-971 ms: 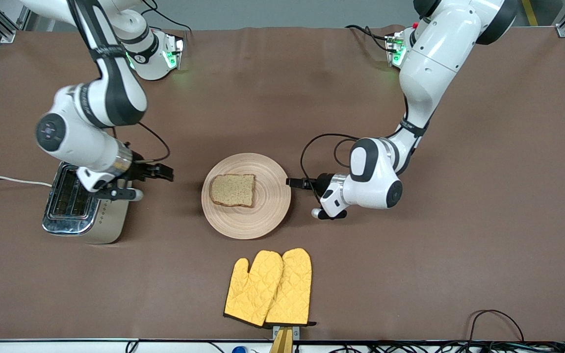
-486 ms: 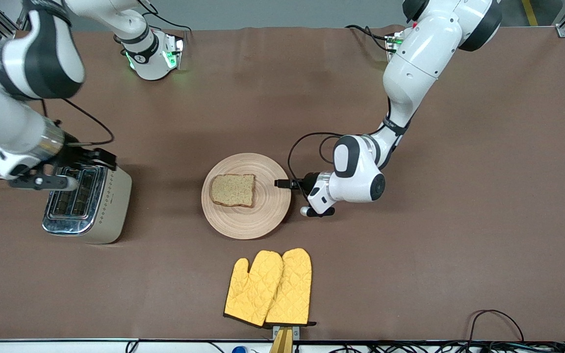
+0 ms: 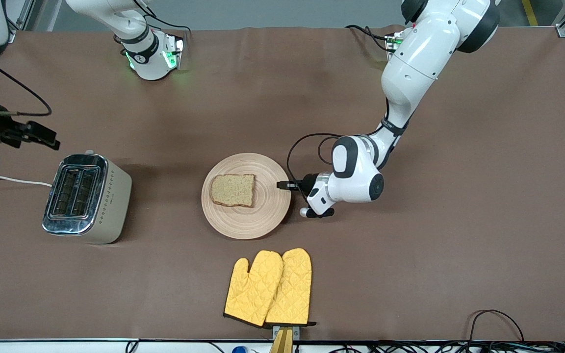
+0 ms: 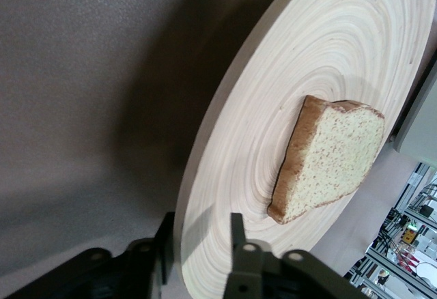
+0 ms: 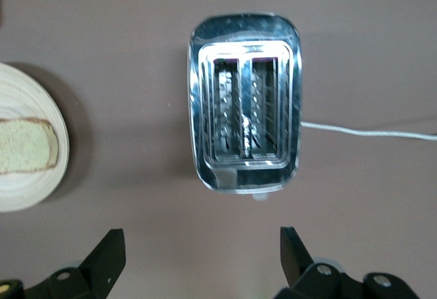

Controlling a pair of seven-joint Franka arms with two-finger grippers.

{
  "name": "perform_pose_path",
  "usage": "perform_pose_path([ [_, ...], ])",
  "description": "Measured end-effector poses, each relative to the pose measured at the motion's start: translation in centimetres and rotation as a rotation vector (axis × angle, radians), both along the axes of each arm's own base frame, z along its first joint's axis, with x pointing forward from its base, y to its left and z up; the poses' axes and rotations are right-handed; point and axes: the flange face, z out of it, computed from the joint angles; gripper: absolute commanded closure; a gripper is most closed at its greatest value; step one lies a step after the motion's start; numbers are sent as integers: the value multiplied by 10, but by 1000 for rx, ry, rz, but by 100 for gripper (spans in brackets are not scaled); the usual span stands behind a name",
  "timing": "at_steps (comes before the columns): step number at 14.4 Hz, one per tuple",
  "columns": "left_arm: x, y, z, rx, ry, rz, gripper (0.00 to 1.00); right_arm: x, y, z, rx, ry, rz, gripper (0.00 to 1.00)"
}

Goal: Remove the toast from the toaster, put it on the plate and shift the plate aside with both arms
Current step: 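Grasp the plate rim with the left gripper while the right gripper retracts, then slide the wooden plate away from the toaster with the left gripper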

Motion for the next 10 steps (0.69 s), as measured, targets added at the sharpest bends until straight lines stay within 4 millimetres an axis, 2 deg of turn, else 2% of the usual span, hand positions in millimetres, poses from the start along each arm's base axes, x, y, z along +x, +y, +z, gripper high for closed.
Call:
perform_pose_path([
  [4, 0, 1, -3, -3, 8, 9, 83, -33, 3, 44, 6, 0, -31, 0],
  [6, 0, 1, -4, -5, 9, 9, 87, -48, 15, 63, 6, -5, -28, 0],
  [8, 2, -1, 0, -21, -3, 5, 88, -56, 25, 79, -17, -17, -17, 0],
  [10, 7, -1, 6, -30, -11, 12, 93, -57, 29, 86, -45, -30, -14, 0],
])
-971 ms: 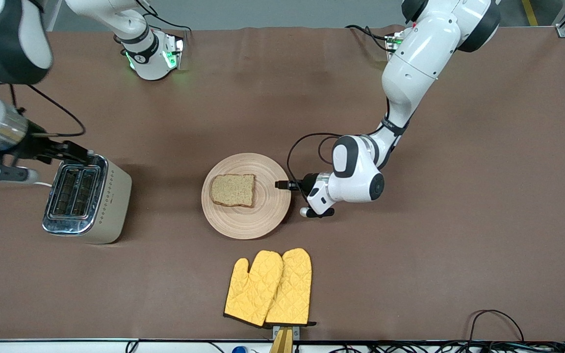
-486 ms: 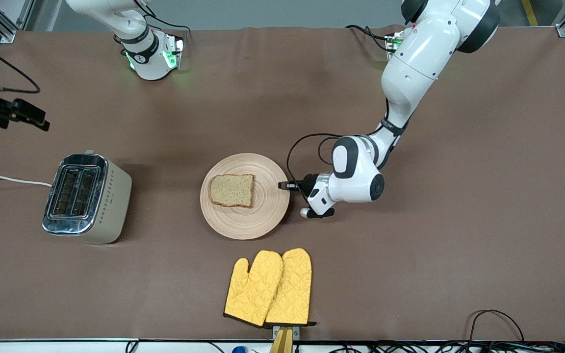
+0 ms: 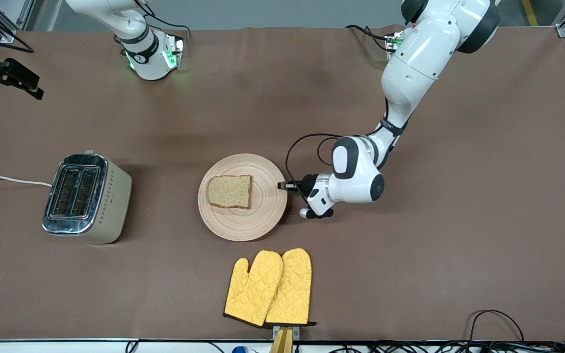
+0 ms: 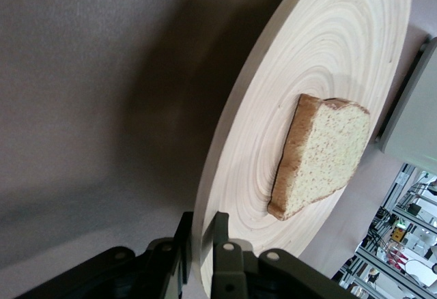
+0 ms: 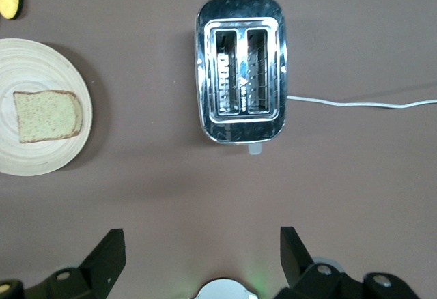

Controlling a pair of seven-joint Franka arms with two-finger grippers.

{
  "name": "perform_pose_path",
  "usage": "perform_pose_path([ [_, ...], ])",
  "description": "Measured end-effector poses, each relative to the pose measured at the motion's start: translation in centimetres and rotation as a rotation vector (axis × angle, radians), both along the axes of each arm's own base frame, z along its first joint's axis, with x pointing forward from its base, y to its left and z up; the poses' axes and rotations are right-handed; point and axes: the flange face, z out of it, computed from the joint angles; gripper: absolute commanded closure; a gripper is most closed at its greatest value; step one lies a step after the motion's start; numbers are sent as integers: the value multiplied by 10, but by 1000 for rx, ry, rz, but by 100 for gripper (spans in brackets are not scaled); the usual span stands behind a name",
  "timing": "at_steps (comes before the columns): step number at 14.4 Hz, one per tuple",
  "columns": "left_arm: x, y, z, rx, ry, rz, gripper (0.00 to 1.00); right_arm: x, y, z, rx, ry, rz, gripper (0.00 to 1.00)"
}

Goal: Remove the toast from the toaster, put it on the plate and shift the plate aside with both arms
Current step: 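Slide the wooden plate away from the toaster with the left gripper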

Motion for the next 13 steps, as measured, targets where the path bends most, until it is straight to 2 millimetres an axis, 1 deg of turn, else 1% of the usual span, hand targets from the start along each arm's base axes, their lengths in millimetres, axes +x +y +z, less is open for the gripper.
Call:
perform_pose_path([
  [2, 12, 6, 12, -18, -10, 11, 99, 1, 0, -1, -12, 1, 1, 0],
  [3, 21, 11, 23, -34, -13, 12, 100, 1, 0, -2, -14, 2, 0, 0],
  [4, 30, 20, 36, -42, -23, 6, 100, 2, -1, -2, -16, 3, -1, 0],
  [5, 40, 34, 49, -20, -49, -12, 100, 2, -1, -2, -16, 3, -2, 0],
  [6, 51, 50, 64, 8, -74, -34, 100, 2, -1, -2, -17, 3, -2, 0],
  [8, 69, 88, 98, 28, -95, -77, 100, 2, -2, -2, -17, 3, -3, 0],
  [10, 80, 124, 131, 8, -123, -128, 100, 2, -2, -2, -17, 3, -4, 0],
  [11, 84, 141, 144, -12, -143, -155, 100, 2, -2, -2, -17, 3, -4, 0],
  [12, 87, 159, 153, -32, -156, -181, 100, 2, -2, -2, -16, 3, -5, 0],
  [13, 90, 178, 157, -52, -159, -204, 100, 2, -2, -2, -10, 4, -6, 0],
])
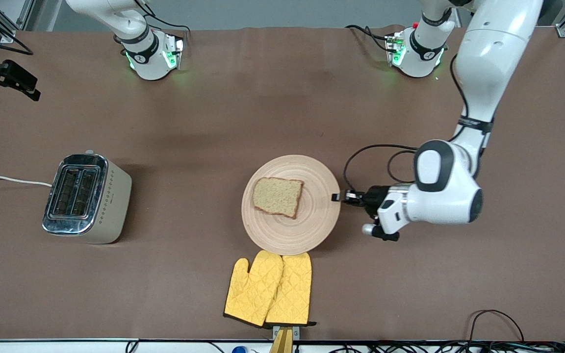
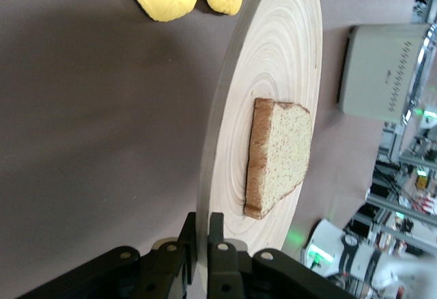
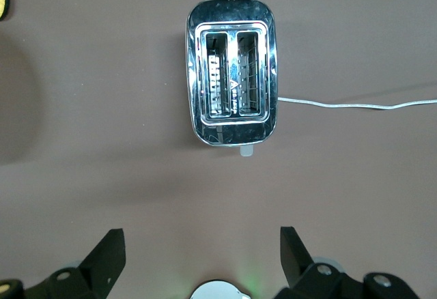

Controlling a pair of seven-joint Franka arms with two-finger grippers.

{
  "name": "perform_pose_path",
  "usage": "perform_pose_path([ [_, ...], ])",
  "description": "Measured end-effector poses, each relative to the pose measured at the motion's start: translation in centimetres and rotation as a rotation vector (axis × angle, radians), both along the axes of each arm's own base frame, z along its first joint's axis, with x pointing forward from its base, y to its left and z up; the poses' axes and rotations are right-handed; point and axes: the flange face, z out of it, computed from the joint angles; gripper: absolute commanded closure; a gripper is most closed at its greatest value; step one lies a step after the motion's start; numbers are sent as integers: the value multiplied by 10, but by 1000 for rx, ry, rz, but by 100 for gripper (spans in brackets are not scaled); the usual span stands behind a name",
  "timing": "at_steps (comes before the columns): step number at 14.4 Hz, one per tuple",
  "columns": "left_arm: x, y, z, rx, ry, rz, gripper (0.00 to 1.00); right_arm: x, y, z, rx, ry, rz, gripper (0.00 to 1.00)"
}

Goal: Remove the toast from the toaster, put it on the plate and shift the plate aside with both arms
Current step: 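Slide the wooden plate away from the toaster with the left gripper, then open the left gripper and withdraw it from the plate rim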

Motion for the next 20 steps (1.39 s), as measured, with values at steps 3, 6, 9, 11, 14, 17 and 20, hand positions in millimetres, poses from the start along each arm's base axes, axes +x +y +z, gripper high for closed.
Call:
perform_pose_path([
  [3, 7, 71, 0, -68, 4, -57, 100, 0, 1, 0, 21, -2, -1, 0],
  [6, 6, 169, -6, -160, 11, -81, 100, 1, 0, 0, 23, -3, -3, 0],
  [9, -11, 288, -35, -259, 13, -31, 100, 0, -1, 0, 23, -3, -5, 0],
  [11, -26, 352, -70, -287, 10, 21, 100, 0, -1, 0, 23, -2, -5, 0],
  [14, -46, 406, -115, -248, 47, 67, 100, 0, -1, 0, 23, -2, -6, 0],
  [17, -56, 439, -141, -186, 57, 115, 99, 0, -1, 0, 23, -2, -6, 0],
  [20, -63, 457, -161, -136, 65, 147, 95, 0, -1, 0, 23, -2, -6, 0],
])
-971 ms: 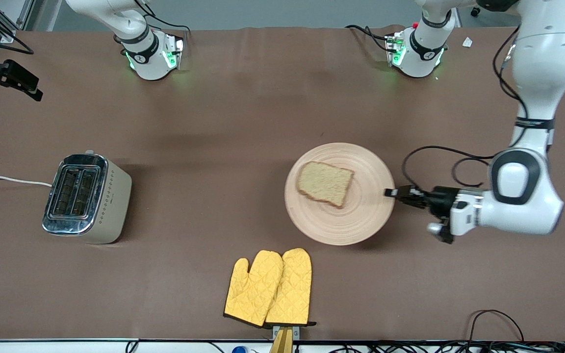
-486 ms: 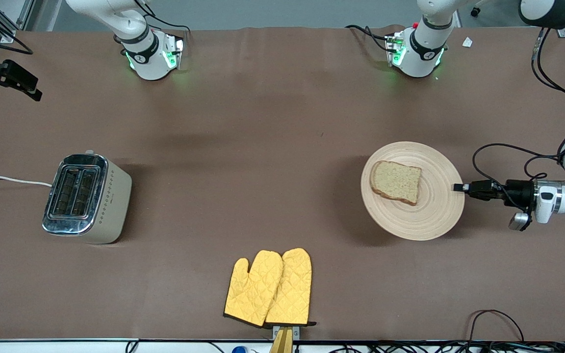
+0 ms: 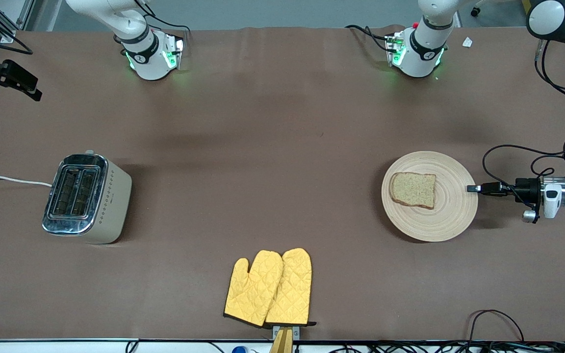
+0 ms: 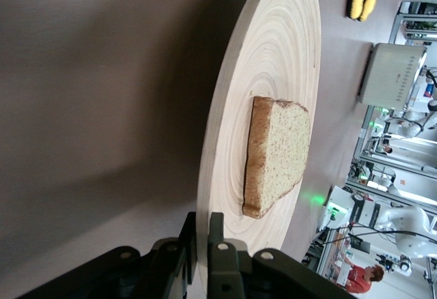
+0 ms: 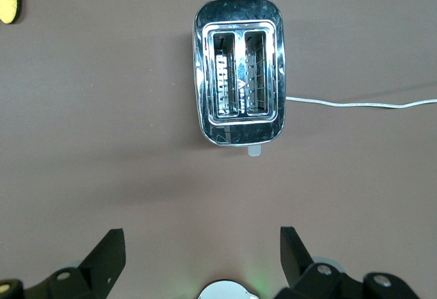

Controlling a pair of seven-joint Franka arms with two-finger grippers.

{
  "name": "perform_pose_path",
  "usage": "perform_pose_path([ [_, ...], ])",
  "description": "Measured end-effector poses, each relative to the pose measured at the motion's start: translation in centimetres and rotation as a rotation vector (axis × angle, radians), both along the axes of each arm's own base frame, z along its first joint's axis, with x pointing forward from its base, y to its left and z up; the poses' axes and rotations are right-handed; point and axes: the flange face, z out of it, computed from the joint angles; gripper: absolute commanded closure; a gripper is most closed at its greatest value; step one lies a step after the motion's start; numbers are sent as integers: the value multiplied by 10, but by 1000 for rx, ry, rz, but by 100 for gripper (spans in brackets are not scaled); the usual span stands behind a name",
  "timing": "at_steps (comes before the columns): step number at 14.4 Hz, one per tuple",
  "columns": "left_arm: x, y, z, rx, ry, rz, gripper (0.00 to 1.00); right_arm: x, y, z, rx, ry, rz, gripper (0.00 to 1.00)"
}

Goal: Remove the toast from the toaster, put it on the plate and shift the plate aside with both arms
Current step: 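Open the left gripper and withdraw it from the plate rim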

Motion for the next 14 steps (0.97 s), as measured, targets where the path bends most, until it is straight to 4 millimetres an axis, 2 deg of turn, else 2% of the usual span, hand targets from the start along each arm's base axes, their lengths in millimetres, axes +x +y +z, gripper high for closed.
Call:
perform_pose_path([
  [2, -2, 3, -8, -1, 6, 8, 77, 0, 0, 0, 0, 0, 0, 0],
  [3, -2, 3, -8, -1, 6, 8, 36, 0, 0, 0, 0, 0, 0, 0],
  [4, -2, 3, -8, 0, 5, 8, 1, 0, 0, 0, 0, 0, 0, 0],
  [7, 0, 10, -5, 19, -3, 9, 0, 0, 2, 0, 0, 0, 3, 0],
  [9, 3, 30, 7, 90, -22, -20, 0, 0, 2, 0, 0, -1, 4, 0],
  [12, 8, 71, 37, 235, -57, -77, 0, 0, 2, 0, -1, -1, 4, 0],
  [14, 21, 81, 69, 347, -88, -143, 0, 0, 2, 0, -1, 0, 4, 0],
])
